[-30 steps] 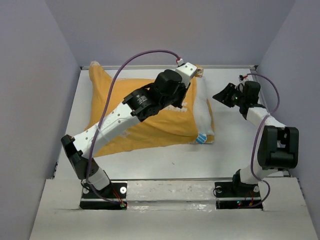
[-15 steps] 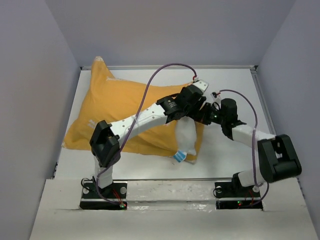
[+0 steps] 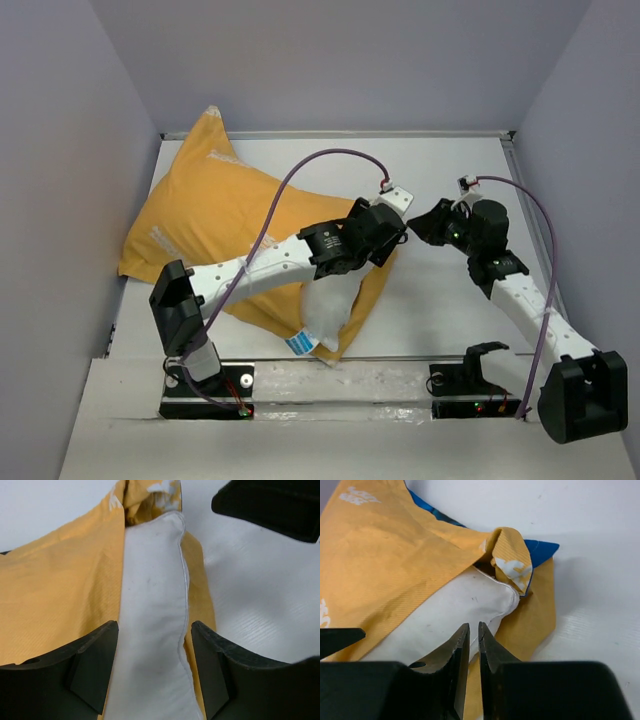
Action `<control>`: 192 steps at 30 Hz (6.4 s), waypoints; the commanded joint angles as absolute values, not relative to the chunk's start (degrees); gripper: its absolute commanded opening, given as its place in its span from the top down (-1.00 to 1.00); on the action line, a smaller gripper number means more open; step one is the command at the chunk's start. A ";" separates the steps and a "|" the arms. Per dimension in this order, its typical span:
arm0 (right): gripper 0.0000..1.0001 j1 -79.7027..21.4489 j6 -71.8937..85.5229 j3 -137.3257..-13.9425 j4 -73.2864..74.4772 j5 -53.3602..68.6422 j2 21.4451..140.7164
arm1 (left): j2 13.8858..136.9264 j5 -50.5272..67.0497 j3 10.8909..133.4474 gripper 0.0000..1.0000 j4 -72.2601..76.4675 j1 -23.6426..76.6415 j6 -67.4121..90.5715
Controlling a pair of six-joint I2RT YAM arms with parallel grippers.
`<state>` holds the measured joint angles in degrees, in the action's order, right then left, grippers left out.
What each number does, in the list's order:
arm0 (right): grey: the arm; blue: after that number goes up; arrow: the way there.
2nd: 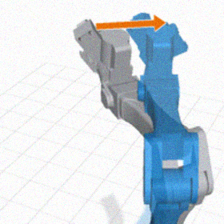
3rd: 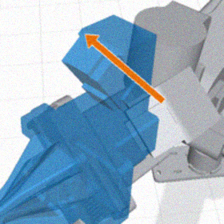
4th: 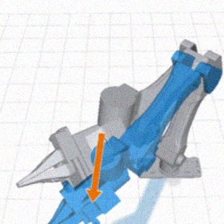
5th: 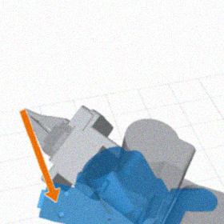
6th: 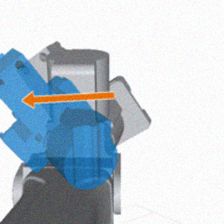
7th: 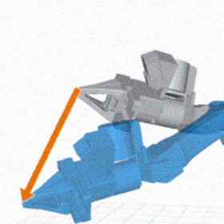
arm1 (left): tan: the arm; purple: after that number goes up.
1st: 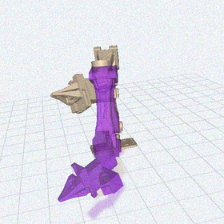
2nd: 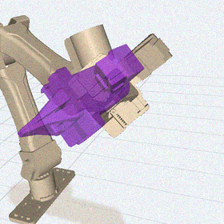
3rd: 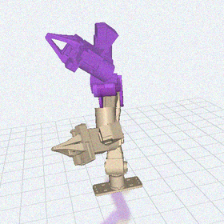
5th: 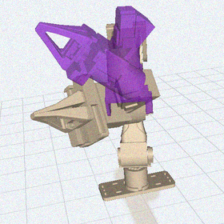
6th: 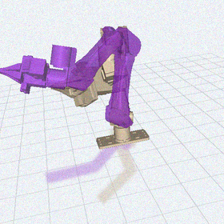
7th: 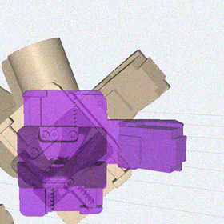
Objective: Put the pillow into the pillowcase
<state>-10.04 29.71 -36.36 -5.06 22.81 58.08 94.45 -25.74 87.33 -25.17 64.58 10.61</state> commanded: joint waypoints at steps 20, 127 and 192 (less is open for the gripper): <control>0.04 -10.11 36.12 -44.03 -31.88 23.90 91.83 | 99.06 -32.70 77.08 0.68 -22.42 65.83 7.91; 1.00 -33.22 21.19 -42.52 15.72 3.18 45.30 | 110.57 -13.36 82.10 1.00 22.05 30.06 7.29; 1.00 -24.83 20.84 -54.78 11.85 11.53 62.47 | 77.97 -19.33 35.68 1.00 28.83 58.27 10.09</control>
